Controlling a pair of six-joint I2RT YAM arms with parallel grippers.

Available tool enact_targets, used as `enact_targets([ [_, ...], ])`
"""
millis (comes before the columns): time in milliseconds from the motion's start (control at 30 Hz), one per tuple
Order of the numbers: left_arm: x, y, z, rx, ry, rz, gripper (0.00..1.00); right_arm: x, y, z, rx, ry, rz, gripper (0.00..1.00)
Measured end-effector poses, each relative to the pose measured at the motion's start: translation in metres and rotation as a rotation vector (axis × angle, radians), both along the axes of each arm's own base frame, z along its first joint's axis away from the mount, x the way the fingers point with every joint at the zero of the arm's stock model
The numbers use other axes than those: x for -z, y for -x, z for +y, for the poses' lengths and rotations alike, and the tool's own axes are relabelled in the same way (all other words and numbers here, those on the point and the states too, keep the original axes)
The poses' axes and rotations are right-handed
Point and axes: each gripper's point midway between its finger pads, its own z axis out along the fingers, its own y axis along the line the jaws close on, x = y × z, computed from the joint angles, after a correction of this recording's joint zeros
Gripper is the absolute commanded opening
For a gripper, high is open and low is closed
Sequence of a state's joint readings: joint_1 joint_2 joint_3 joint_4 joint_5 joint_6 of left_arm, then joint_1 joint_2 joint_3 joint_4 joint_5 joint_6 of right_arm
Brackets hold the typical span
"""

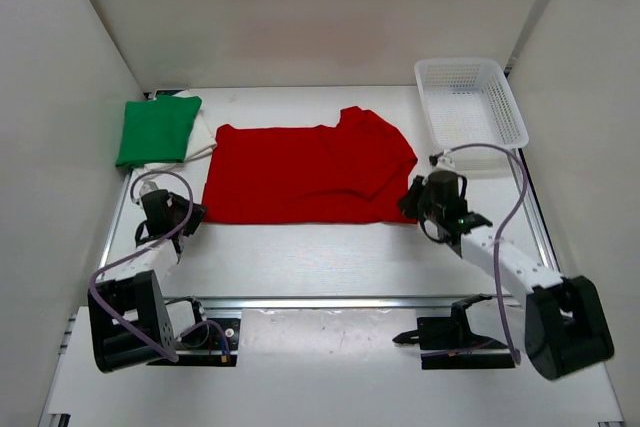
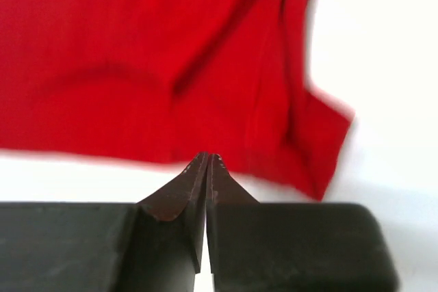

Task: Fold and stack the t-shirts
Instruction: Fold the flattened tshirt in 1/3 of the way

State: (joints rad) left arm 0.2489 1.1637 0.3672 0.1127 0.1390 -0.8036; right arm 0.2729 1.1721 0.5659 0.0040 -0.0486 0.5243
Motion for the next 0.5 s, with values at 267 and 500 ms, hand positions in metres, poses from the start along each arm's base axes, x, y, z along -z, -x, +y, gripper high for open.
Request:
enact_targets([
  [267, 0.029, 0.013, -0.014, 0.025, 0.038, 0.077, 0.36, 0.039, 0.052, -0.027, 0.039, 0.059, 0.034, 0.36],
  [500, 0.033, 0.006, -0.015, 0.032, 0.053, 0.078, 0.46, 0.067, 0.046, -0.041, 0.07, 0.057, 0.121, 0.4],
])
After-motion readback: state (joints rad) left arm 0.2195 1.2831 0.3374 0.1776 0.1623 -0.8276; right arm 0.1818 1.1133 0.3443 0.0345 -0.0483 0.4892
